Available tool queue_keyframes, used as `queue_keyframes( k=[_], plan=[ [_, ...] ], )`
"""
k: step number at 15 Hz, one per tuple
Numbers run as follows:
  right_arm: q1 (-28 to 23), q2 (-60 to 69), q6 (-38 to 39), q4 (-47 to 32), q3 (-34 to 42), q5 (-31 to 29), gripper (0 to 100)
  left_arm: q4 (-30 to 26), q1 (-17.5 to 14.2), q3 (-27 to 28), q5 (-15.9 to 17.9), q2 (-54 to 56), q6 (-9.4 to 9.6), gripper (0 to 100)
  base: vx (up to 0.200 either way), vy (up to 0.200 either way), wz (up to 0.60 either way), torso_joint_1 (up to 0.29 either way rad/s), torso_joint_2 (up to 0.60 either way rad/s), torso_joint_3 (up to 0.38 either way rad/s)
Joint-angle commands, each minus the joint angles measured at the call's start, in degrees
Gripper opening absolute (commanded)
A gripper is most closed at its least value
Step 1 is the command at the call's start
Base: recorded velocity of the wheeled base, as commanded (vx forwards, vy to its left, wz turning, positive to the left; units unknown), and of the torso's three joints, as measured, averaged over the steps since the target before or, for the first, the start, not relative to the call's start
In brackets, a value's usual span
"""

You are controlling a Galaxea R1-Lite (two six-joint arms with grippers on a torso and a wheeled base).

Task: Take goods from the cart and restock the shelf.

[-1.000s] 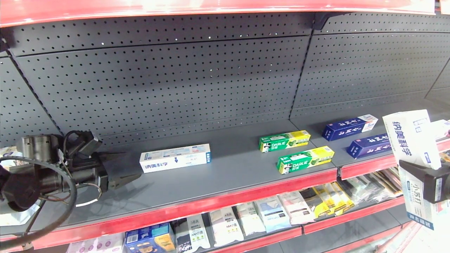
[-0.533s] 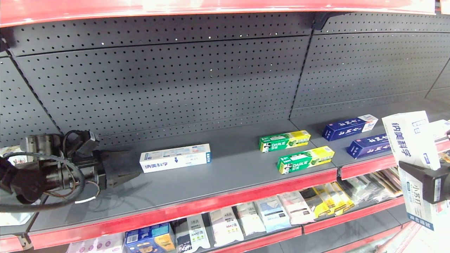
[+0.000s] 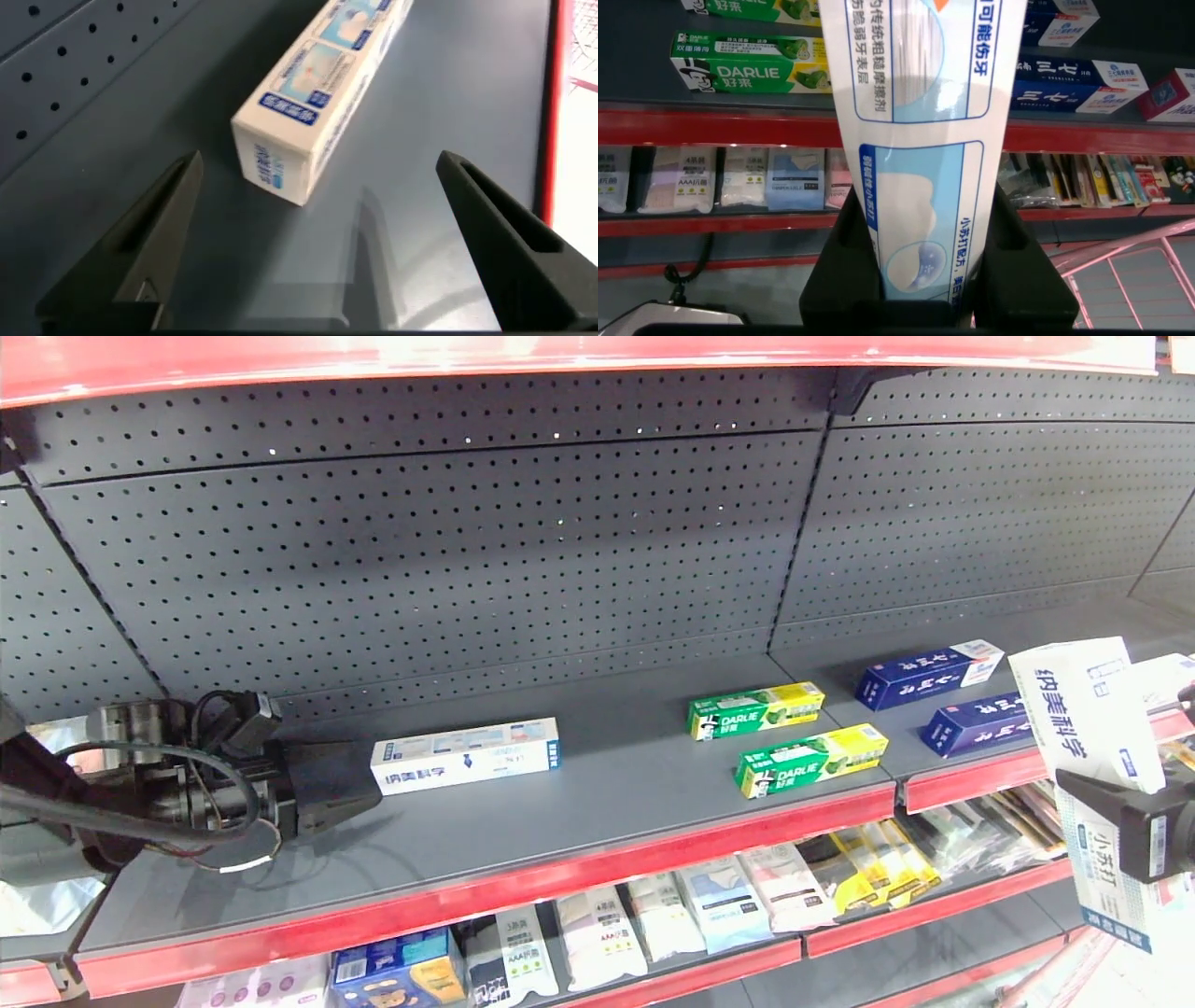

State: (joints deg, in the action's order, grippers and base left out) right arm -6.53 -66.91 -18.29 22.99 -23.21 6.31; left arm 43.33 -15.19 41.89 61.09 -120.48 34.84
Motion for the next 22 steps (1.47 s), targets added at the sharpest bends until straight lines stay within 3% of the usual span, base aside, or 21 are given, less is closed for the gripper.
queue_keyframes(
  k=[1, 14, 22],
  plan=[
    [0.0, 0.1, 0.0, 0.0, 0.0, 0.0, 0, 0.1, 0.1, 1.0, 0.0, -1.6, 0.05, 100, 0.0, 0.0, 0.0, 0.0, 0.0, 0.0],
    [0.3, 0.4, -0.1, 0.0, 0.1, 0.1, 0, 0.4, 2.8, 6.1, -1.1, -6.1, -0.04, 100, 0.0, 0.0, 0.0, 0.0, 0.0, 0.0],
    [0.3, 0.6, -0.1, 0.0, 0.4, 0.2, 0, 0.4, 3.9, 6.3, -3.8, -7.3, -0.21, 100, 0.0, 0.0, 0.0, 0.0, 0.0, 0.0]
  ],
)
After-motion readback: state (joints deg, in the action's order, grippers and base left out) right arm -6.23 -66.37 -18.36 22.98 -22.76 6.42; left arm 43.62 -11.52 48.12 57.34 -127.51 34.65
